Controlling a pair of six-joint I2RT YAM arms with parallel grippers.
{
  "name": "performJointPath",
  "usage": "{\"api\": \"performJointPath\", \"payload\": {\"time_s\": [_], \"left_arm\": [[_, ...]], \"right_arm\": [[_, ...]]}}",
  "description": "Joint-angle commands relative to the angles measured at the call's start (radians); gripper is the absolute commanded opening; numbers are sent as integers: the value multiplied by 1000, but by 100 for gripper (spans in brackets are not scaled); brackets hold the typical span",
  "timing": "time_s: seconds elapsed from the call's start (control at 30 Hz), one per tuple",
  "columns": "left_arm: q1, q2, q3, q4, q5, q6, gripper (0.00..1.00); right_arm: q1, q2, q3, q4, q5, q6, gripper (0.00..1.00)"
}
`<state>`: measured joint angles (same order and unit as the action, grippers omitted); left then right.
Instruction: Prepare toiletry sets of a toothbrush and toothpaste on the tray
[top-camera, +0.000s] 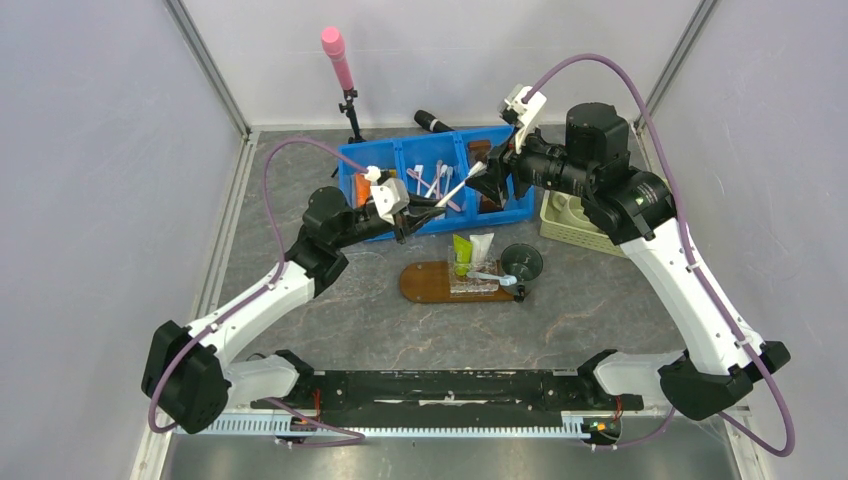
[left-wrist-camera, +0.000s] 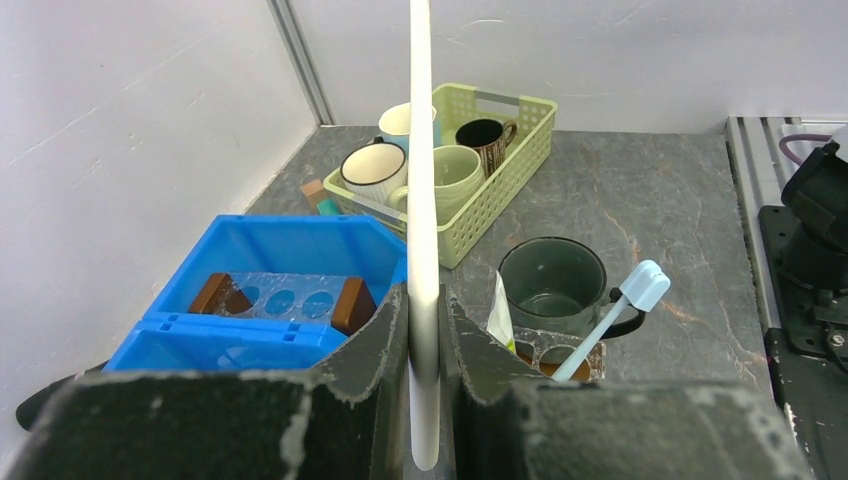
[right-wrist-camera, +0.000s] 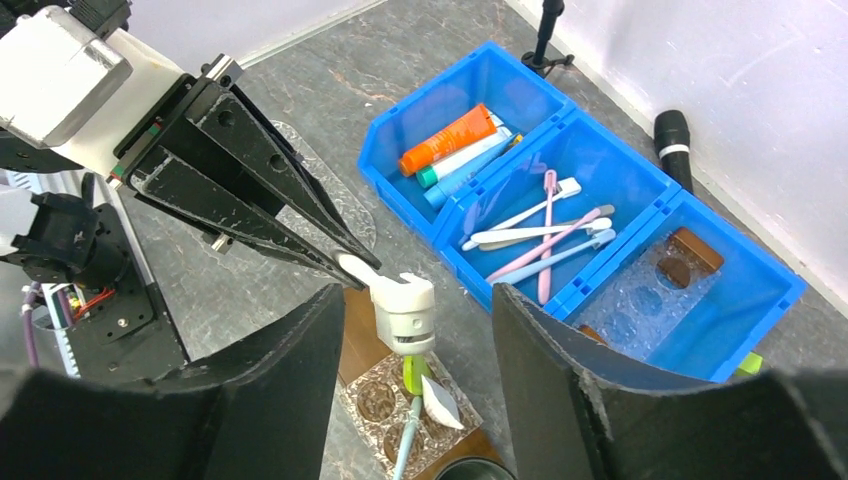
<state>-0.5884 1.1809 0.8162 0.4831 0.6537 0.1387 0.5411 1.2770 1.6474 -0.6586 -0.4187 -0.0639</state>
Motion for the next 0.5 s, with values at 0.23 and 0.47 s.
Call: {"api": "performJointPath", "payload": {"time_s": [0.23,0.47], "left_arm": [[2,-35,-26,92,49,-47,3],[2,-38,-32,98,50,-52,6]], "right_arm": [[-7,-12,25,45,-73,33,39],[-6,-23,-3,44,-113,33,13]]}}
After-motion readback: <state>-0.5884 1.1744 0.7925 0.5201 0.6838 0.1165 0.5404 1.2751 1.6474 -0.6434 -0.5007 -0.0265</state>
